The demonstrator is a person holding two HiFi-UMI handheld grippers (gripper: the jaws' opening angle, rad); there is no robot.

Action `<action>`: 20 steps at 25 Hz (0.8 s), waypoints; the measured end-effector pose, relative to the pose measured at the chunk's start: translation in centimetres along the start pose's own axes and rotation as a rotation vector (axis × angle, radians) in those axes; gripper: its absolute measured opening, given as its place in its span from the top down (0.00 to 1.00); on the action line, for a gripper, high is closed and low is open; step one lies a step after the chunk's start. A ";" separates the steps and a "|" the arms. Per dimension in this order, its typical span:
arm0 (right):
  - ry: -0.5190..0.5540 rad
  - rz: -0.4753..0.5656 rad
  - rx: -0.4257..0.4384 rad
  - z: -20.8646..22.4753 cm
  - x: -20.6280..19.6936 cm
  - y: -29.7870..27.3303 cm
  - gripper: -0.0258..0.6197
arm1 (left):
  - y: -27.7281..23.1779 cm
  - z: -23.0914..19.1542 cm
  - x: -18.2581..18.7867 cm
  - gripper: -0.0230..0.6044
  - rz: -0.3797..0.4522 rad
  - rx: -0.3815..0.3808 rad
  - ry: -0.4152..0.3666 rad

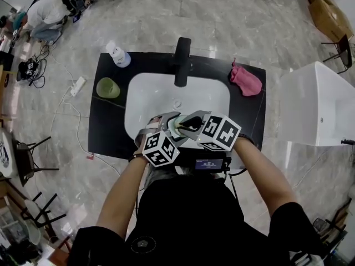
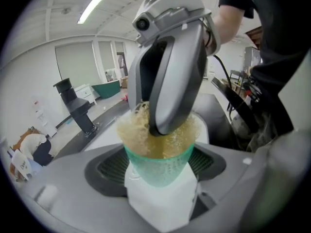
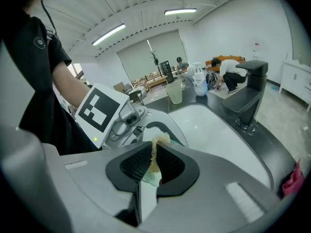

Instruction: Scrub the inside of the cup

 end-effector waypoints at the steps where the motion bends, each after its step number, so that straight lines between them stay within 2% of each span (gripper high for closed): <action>1: 0.001 0.011 -0.014 0.2 0.1 0.2 0.90 | 0.0 0.0 0.0 0.37 0.003 -0.001 0.006; 5: 0.047 0.023 -0.086 1.0 0.2 0.8 0.90 | 0.0 -0.1 0.1 0.37 0.010 -0.006 0.023; 11: 0.206 -0.025 -0.183 1.6 -0.3 1.5 0.90 | 0.3 -0.5 -0.3 0.37 0.014 -0.003 0.051; 16: 0.266 -0.058 -0.211 1.5 -0.8 2.0 0.90 | 0.5 -0.9 -0.4 0.37 0.011 0.011 0.052; 20: 0.225 -0.096 -0.173 1.0 -1.9 1.5 0.90 | 0.7 -1.7 -1.0 0.37 -0.001 0.040 0.060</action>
Point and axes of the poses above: the fingertips, and each gripper's own axes: y backward along the fingers, z to its right, x out of its top, the point moved 5 cm from there along y, backward along the fingers, and after that the axes turned 1 degree about y, right-handed, at the moved point
